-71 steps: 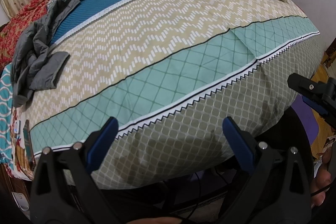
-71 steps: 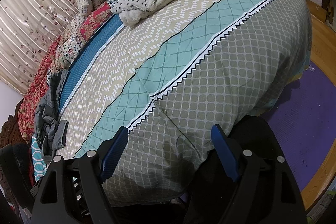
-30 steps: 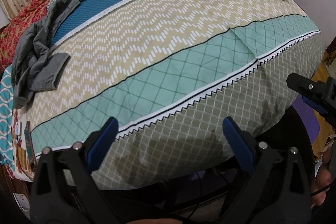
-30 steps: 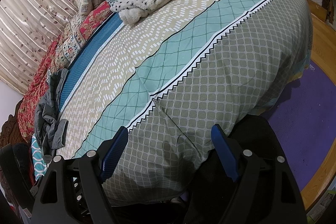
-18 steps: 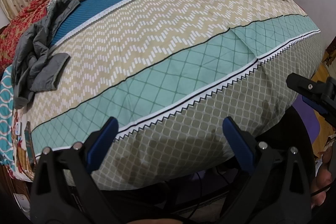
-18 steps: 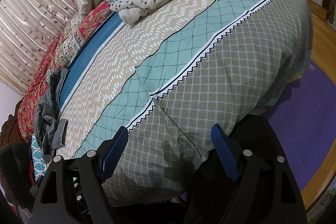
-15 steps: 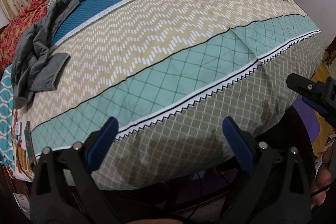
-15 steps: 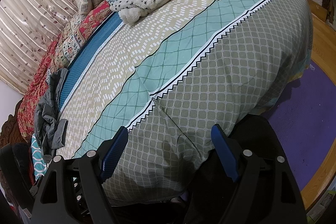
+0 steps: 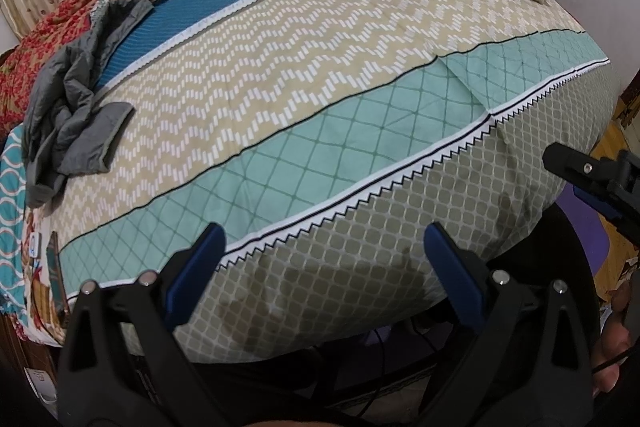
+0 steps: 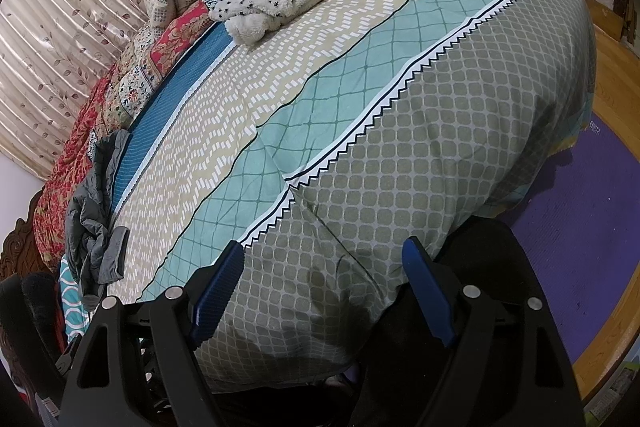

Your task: Fold large clothes

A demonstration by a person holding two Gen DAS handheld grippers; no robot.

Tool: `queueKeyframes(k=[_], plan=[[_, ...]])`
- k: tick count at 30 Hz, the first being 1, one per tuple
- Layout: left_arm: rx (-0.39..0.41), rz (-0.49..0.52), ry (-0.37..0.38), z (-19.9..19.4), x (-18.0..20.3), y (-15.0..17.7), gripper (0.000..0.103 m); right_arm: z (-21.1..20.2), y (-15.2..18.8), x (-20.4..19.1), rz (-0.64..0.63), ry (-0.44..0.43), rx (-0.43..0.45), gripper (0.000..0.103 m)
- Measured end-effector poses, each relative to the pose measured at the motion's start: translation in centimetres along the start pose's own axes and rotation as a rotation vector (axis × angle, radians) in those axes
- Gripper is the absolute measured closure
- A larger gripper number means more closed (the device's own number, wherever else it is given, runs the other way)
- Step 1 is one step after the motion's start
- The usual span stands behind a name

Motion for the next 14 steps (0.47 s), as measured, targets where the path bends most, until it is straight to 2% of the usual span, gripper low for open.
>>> queueKeyframes(k=[6,14], plan=[[0.029,0.012,0.005,-0.8,0.22,-0.58,0.007,0.0,-0.04,0.02,0.001,0.0,-0.002,0.082],[0.013,0.011,0.007,-0.59,0.24,-0.49,0.007,0.13,-0.23,0.11,0.0,0.0,-0.004,0.082]])
Point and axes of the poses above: each gripper's, at about its wrist camera, not at the fingertips, and z roughly the way its jaws point, x to its right, y to its underside, the point moved 9 cm from there along z, roughly the way its jaws point, and after that the axes turned 1 degree about -y, right-handed, at the moved point
